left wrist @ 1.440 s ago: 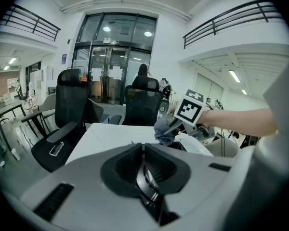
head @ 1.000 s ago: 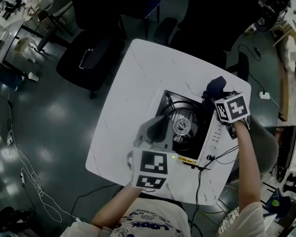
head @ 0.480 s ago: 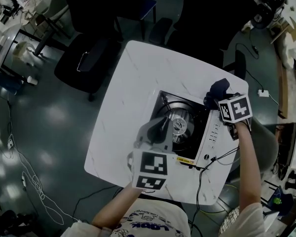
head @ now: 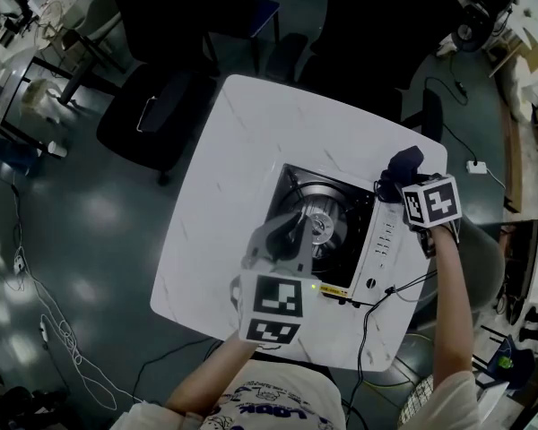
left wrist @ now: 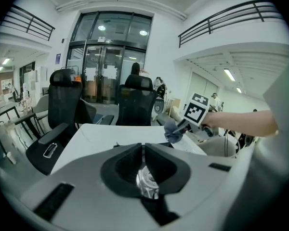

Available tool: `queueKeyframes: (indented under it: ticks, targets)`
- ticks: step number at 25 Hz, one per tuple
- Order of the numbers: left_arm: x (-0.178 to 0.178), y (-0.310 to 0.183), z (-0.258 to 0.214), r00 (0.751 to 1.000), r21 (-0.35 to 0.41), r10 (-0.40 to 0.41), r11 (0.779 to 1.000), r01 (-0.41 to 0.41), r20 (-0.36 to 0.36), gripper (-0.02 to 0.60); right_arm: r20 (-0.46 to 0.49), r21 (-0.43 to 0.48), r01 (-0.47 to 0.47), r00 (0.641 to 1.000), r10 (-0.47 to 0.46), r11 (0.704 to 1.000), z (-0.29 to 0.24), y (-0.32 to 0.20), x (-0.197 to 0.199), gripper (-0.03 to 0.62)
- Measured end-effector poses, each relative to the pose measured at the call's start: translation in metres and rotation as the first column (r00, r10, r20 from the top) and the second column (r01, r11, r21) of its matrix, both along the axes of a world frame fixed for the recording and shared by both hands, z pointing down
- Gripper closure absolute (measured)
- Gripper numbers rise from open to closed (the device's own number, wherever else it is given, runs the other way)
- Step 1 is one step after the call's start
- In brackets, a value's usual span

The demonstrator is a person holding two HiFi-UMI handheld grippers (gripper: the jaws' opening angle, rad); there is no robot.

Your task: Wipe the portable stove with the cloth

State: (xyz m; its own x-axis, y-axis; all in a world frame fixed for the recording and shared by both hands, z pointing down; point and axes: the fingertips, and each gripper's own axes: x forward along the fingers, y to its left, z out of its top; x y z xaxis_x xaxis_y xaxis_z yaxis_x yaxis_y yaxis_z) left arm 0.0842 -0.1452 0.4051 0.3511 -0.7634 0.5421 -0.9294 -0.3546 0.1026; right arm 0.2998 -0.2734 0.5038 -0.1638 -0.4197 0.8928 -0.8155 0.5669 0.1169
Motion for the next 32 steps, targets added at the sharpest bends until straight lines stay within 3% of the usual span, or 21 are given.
queueKeyframes:
  ticks: [19, 32]
  targets:
    - [0.038, 0.011, -0.002, 0.997, 0.001, 0.075, 0.997, -0.075, 0.001, 0.551, 0.067, 0.029, -0.191, 0.98, 0.189, 0.981, 0.004, 0.023, 0.064, 0.497]
    - [0.052, 0.016, -0.001, 0.996, -0.003, 0.093, 0.996, -0.093, -0.001, 0.551, 0.115, 0.004, -0.305, 0.946, 0.303, 0.952, 0.025, 0.056, 0.074, 0.496]
